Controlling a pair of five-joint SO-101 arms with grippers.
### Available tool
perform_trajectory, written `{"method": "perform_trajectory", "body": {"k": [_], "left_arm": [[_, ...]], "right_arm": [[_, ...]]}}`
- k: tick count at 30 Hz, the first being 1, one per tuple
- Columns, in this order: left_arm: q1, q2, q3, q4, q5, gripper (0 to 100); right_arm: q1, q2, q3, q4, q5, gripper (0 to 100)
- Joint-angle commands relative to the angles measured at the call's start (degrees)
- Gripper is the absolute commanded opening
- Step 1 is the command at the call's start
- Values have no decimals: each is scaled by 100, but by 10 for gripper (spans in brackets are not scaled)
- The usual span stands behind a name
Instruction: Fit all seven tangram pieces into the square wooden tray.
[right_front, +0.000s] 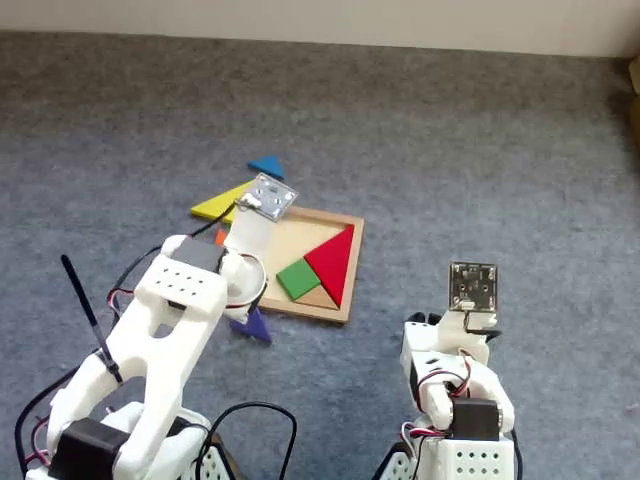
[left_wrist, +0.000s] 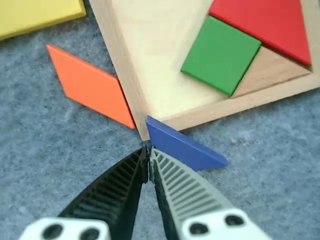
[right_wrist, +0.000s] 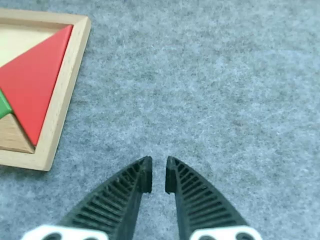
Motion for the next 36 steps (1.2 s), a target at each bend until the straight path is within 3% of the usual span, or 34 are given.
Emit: {"method": "perform_trajectory", "body": {"k": [1,10,22,36], "left_arm": [[259,-127,-180,237,79,31],[277,-110,848,-1020,79,31],[286,-57,848,-1196,79,34],[286,1763,-673,-809,229,30]], "right_arm": [[127,-84,523,-4,62,66],[127,-84,523,-4,62,66],[127,-84,523,-4,62,66],[127,-84,523,-4,62,66]]}}
